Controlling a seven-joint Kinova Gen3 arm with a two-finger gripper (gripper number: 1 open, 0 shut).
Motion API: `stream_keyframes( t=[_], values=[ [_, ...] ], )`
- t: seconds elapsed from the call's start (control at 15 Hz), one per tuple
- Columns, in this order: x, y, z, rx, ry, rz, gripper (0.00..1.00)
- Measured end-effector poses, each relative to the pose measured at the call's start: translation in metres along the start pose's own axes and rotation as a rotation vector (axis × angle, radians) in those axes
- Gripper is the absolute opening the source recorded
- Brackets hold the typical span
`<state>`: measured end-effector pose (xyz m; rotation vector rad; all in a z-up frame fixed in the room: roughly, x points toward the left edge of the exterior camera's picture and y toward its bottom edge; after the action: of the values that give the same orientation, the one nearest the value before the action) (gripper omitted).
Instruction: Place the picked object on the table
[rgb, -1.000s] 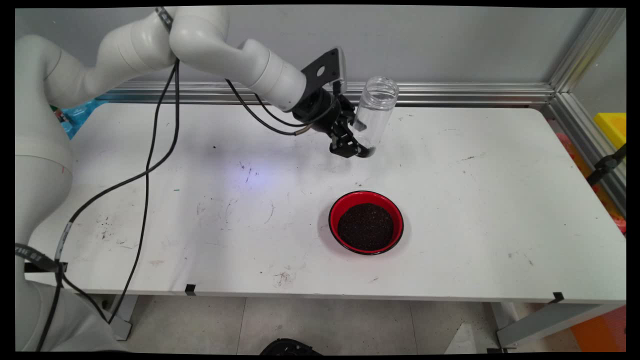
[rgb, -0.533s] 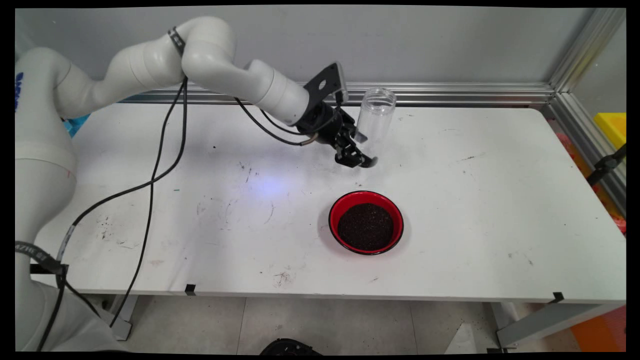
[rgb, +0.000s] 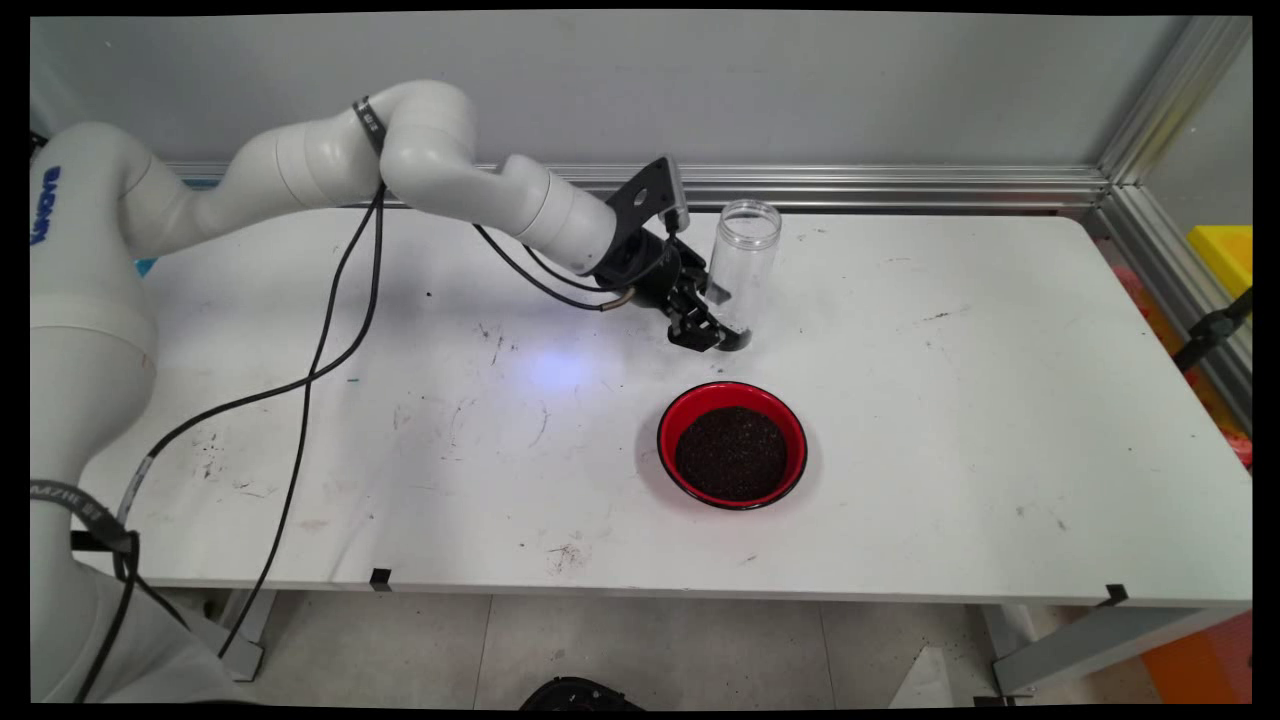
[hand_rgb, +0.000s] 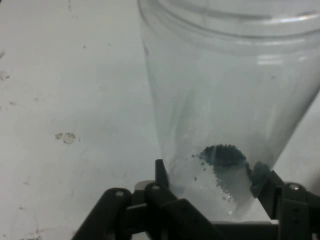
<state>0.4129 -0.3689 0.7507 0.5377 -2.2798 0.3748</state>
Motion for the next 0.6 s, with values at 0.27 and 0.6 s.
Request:
stream_keyframes(
  t=[0.27, 0.6],
  values=[
    [-0.009, -0.003, 0.005, -0.017, 0.015, -0.001, 0.0],
    [-0.019, -0.006, 0.009, -0.035, 0.021, 0.0, 0.0]
  ],
)
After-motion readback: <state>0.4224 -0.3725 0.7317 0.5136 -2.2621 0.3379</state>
